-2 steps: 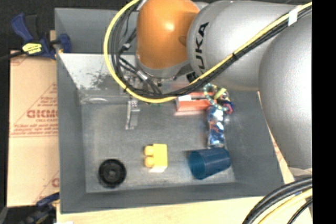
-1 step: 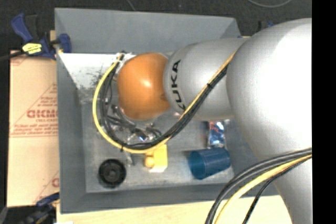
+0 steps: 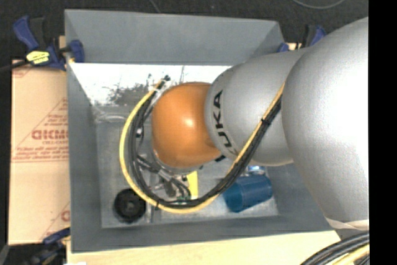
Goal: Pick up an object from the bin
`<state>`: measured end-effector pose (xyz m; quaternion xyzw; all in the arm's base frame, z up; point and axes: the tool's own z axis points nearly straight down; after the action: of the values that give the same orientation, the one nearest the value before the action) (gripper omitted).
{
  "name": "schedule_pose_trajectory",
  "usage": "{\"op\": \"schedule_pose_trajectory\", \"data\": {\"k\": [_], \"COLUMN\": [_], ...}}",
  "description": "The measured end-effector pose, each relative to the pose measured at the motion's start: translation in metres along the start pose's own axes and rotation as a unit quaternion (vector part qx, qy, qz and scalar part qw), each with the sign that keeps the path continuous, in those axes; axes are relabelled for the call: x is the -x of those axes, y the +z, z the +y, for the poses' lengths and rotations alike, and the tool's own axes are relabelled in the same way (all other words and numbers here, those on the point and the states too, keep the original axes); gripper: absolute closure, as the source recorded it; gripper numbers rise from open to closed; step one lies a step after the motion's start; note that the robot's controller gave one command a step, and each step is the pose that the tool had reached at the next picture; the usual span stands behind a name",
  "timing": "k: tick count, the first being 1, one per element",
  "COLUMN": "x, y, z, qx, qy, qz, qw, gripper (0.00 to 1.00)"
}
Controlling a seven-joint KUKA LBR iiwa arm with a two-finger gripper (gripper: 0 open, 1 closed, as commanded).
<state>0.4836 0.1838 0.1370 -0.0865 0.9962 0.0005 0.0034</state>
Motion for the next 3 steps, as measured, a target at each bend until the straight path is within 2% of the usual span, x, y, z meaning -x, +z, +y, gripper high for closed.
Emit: {"op": "schedule_pose_trajectory", "data": {"k": [1, 2, 3], "x": [0.003, 0.005, 0.016], "y": [0.028, 0.058, 0.065], "z": [0.042, 0.037, 0.020], "qx": [0.002, 0.001, 0.003], "qy": [-0.346, -0.056, -0.312], "qz": [0.0007, -0.0076, -0.0044], "qw": [0.9382, 0.9984, 0.9500], "gripper": [0.00, 0.00, 1.00]}}
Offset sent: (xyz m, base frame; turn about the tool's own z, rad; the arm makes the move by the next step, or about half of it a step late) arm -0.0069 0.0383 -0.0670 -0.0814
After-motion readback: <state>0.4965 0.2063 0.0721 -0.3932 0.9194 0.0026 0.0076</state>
